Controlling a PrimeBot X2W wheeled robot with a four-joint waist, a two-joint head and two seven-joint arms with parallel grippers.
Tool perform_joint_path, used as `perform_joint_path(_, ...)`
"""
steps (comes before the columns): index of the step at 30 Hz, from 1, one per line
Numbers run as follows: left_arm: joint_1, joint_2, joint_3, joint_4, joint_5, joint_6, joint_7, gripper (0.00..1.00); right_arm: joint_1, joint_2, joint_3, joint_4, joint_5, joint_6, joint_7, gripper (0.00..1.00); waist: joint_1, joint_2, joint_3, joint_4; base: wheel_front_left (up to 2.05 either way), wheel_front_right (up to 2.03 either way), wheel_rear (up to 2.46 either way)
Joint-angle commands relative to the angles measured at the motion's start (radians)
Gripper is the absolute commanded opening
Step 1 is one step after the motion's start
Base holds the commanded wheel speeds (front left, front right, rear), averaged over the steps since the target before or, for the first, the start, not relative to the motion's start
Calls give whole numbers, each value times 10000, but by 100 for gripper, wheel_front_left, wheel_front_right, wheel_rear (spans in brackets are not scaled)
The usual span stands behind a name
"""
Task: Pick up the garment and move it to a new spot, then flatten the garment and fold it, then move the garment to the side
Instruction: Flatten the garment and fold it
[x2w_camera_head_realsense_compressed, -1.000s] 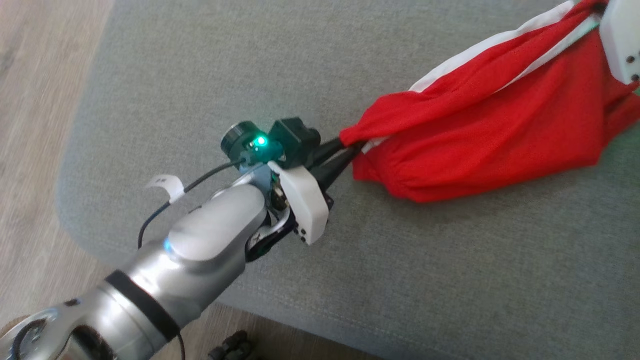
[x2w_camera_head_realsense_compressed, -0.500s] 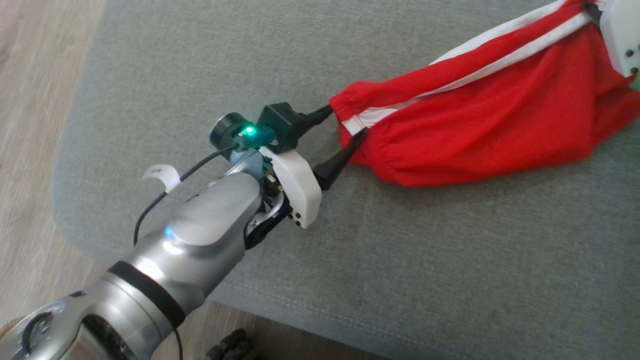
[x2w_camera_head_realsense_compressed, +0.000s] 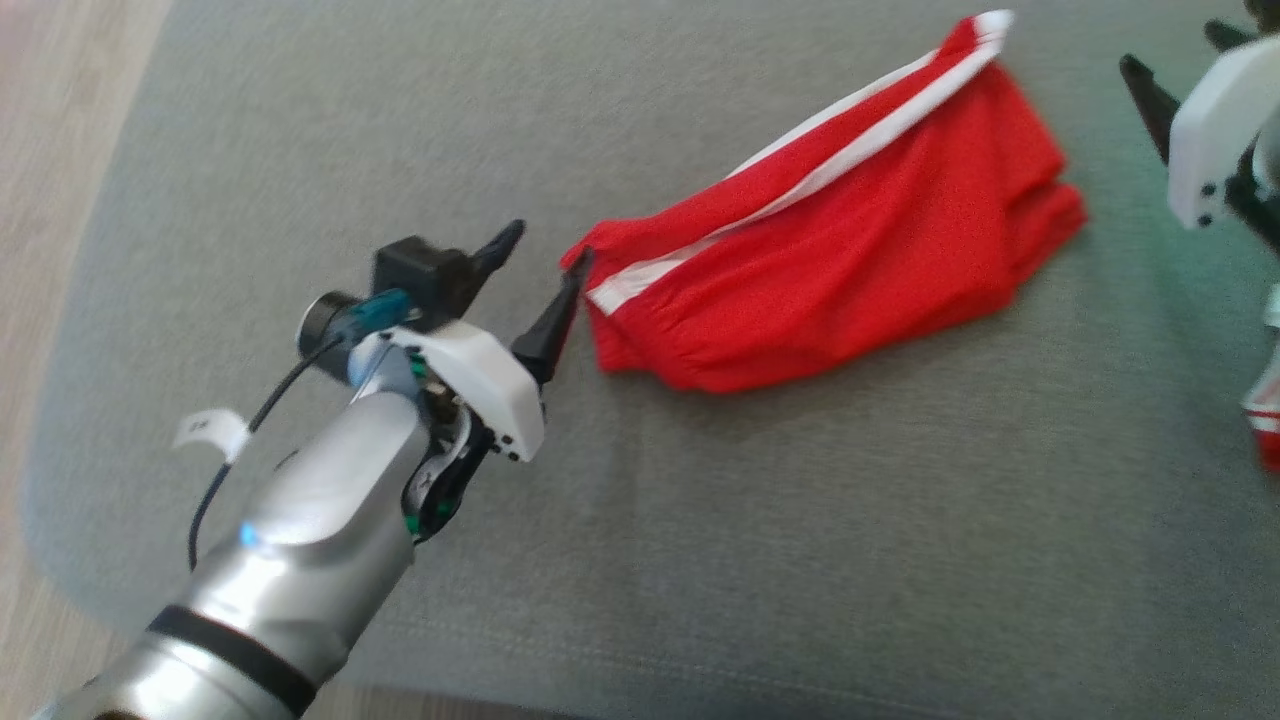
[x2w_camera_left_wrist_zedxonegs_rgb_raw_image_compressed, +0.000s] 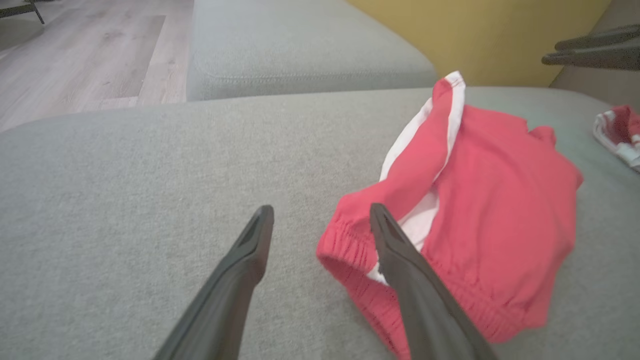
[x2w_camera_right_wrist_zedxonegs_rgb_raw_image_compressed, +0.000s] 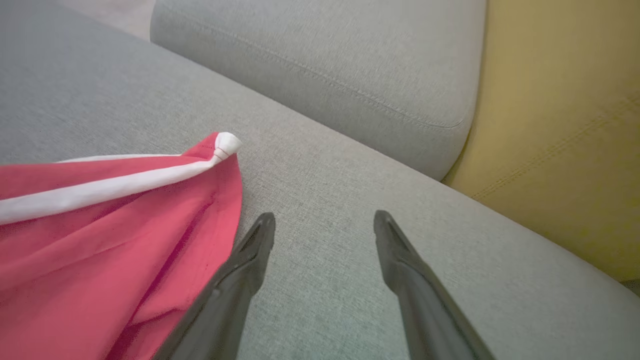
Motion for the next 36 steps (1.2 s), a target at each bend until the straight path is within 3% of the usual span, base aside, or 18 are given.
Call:
perform_joint_path(1,-182,356,607,-383,98,129,-88,100,128,29,-184,-91,114,17,-458,100,0,0,-621,-612,0,0,0)
perform_joint_path(9,1324,498,2687,-1739,276,901,-89,100,1137,518,-1000,-26,100,17,-3456,100,0,0,-1580,-1593,0,0,0)
perform_joint_path(13,2284,305,3788,-2713,703,1068,-89,100,1677,705,-1637,-109,0,17,-4249,100,0,0,-1921,-1952,0,0,0)
perform_joint_path(17,3215,-19,4814,-3579,1277,1090,-89,100,2239,757,-2783,-861,-681,17,-4375,100,0,0,-2176,-2256,0,0,0)
perform_joint_path(25,4887,-1017,6430,-4488,2474,765,-89,100,5489,1104,-6888,-3974,-3545,17,-4382,100,0,0,-2577,-2476,0,0,0)
perform_joint_path(31,5911,-1481,7324,-4839,3378,328,-89,100,8378,2396,-9129,-6170,-5672,17,-4383,100,0,0,-2726,-2547,0,0,0)
perform_joint_path(36,6606,-1665,7641,-4940,3928,122,-89,100,9873,3554,-10071,-7408,-6669,17,-4095,100,0,0,-2817,-2541,0,0,0)
